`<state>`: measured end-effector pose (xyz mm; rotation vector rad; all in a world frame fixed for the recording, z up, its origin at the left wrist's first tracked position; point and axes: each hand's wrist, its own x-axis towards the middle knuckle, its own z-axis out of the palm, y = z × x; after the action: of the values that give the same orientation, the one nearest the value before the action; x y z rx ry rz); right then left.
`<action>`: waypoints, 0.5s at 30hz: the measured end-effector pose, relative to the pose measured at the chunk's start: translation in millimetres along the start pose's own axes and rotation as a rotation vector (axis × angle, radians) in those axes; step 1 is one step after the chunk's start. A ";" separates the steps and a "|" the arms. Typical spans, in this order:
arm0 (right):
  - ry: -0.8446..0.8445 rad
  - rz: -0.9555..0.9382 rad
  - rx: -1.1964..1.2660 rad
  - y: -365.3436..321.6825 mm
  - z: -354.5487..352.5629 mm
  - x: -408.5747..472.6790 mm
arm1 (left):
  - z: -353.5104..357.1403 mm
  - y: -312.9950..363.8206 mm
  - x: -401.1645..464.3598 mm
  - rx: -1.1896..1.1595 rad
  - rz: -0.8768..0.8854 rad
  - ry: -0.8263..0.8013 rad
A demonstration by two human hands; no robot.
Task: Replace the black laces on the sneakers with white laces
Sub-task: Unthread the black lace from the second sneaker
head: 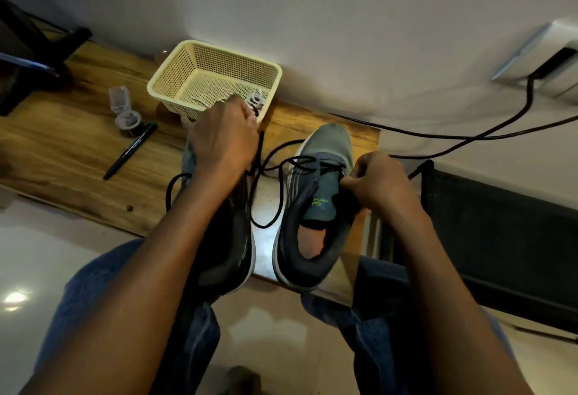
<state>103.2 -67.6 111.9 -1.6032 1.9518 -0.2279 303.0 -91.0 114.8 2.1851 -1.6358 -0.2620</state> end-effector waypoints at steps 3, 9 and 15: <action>0.048 -0.074 -0.010 -3.7 3.3 1.7 | 10.0 10.9 -17.7 -0.083 0.061 -0.249; 0.076 -0.233 -0.209 -10.8 21.7 9.6 | 35.9 23.3 -51.6 -0.049 0.295 -0.747; 0.145 -0.223 -0.269 -15.0 28.5 9.7 | 54.1 29.5 -63.2 -0.079 0.260 -0.655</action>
<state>130.3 -73.8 92.9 -2.0339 1.9762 -0.1797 237.8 -48.8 72.9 1.9005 -2.1676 -1.0278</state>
